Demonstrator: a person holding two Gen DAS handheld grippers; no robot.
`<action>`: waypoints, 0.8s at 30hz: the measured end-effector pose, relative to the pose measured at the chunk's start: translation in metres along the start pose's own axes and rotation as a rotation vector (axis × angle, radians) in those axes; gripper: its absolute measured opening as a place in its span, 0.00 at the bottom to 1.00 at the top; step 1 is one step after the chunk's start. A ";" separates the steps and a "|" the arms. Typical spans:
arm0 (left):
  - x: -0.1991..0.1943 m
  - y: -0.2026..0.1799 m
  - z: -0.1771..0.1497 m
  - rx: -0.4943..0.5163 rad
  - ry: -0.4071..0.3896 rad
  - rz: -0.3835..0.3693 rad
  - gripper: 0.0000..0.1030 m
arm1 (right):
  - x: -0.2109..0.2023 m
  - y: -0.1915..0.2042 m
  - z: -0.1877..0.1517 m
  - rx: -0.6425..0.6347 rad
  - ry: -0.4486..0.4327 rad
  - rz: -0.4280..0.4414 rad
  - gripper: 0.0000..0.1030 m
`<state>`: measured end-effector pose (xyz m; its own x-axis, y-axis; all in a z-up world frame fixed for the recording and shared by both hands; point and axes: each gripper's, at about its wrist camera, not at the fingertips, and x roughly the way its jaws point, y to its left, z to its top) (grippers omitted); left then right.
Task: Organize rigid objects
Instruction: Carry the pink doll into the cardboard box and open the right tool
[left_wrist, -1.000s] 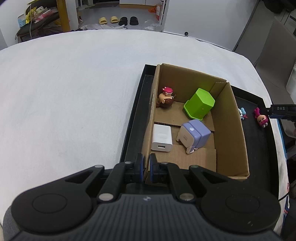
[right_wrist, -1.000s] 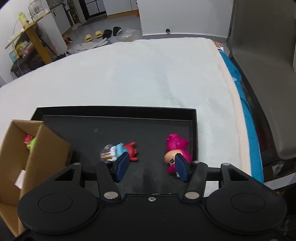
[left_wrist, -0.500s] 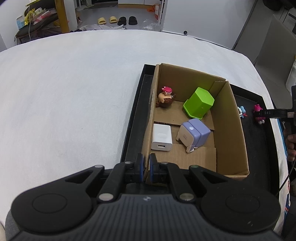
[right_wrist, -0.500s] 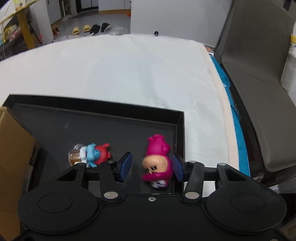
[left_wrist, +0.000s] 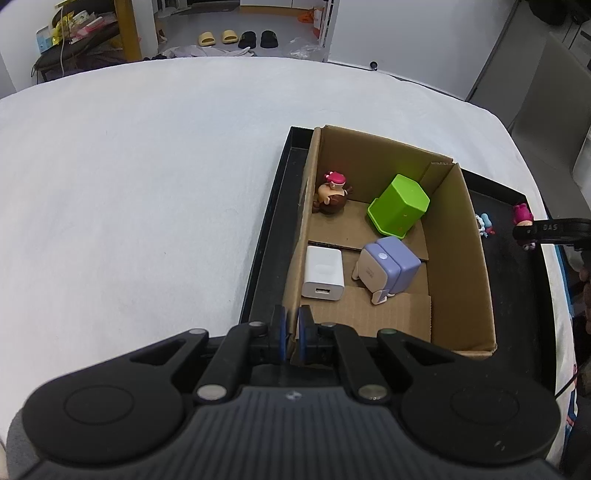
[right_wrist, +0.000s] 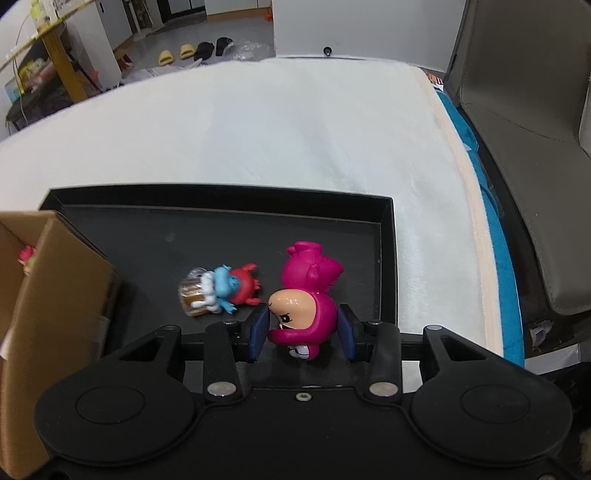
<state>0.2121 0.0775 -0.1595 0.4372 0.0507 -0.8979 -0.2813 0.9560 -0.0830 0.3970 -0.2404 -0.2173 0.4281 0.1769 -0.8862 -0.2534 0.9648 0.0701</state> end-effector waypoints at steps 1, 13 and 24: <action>0.000 0.000 0.000 -0.001 0.000 -0.001 0.06 | -0.004 0.000 0.001 0.004 -0.006 0.006 0.38; -0.002 0.002 0.000 -0.006 0.000 -0.010 0.06 | -0.036 0.006 0.006 0.016 -0.047 0.057 0.38; -0.003 0.002 0.000 -0.005 -0.001 -0.013 0.06 | -0.074 0.006 0.007 0.096 -0.092 0.169 0.38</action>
<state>0.2108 0.0789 -0.1571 0.4417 0.0388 -0.8963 -0.2803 0.9550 -0.0968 0.3700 -0.2461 -0.1477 0.4648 0.3503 -0.8132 -0.2467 0.9333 0.2611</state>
